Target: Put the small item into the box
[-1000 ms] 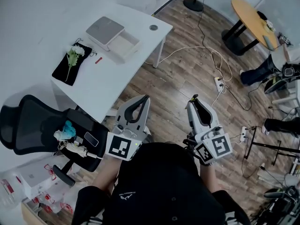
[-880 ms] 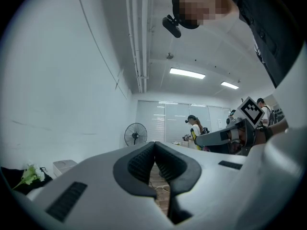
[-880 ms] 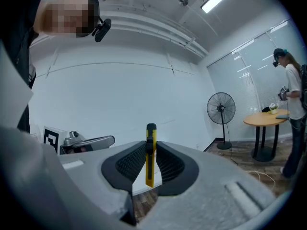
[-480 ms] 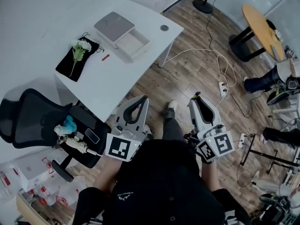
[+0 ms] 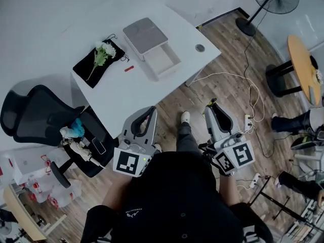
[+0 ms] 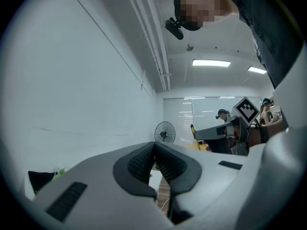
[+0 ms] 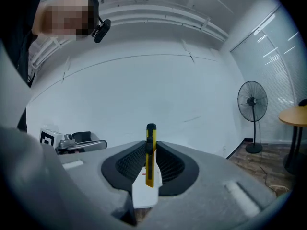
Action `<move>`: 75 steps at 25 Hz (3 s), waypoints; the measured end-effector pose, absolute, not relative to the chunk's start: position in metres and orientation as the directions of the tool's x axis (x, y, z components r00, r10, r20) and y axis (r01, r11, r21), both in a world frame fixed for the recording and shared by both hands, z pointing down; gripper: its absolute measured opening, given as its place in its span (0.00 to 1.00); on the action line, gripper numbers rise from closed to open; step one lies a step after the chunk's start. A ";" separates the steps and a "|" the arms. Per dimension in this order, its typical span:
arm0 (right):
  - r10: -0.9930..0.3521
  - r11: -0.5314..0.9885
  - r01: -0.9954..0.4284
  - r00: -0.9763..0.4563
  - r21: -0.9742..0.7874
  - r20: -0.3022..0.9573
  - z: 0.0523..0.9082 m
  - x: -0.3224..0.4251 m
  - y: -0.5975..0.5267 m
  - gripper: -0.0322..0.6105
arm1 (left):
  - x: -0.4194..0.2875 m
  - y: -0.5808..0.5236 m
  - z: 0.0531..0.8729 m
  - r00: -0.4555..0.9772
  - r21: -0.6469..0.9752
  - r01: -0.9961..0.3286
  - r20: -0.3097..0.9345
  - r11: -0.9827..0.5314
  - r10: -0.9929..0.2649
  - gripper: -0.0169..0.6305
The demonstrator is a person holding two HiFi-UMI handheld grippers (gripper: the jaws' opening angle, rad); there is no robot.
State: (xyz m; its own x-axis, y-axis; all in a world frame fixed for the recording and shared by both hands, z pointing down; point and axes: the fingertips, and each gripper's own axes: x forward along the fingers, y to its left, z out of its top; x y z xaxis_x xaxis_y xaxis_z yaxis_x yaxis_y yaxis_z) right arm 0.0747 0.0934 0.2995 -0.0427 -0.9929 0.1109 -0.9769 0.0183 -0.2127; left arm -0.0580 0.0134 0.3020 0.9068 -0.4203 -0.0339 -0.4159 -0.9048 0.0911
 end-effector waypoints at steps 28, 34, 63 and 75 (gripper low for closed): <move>-0.771 0.589 -0.781 -0.620 -0.205 0.144 0.311 0.198 -0.090 0.16 | 0.052 -0.068 0.289 0.520 0.061 -0.851 -0.030 -0.521 -0.854 0.03; -0.740 0.624 -0.756 -0.653 -0.199 0.162 0.316 0.195 -0.115 0.16 | 0.047 -0.083 0.294 0.480 0.076 -0.874 -0.015 -0.479 -0.877 0.03; -0.670 0.535 -0.822 -0.553 -0.194 0.495 0.446 0.157 -0.265 0.16 | 0.056 -0.244 0.346 0.622 0.223 -0.773 0.088 -0.594 -0.778 0.03; -0.528 0.532 -0.826 -0.493 -0.183 0.691 0.541 0.135 -0.285 0.16 | 0.041 -0.285 0.367 0.637 0.248 -0.762 0.125 -0.598 -0.761 0.03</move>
State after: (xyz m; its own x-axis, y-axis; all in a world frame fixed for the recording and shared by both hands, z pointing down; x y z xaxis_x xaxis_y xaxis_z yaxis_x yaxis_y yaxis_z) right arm 0.1353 -0.2852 0.5415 -0.4934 -0.5280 0.6912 -0.8265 0.5323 -0.1833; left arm 0.0413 -0.2845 0.3673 0.6369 -0.7609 0.1245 -0.7624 -0.5976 0.2482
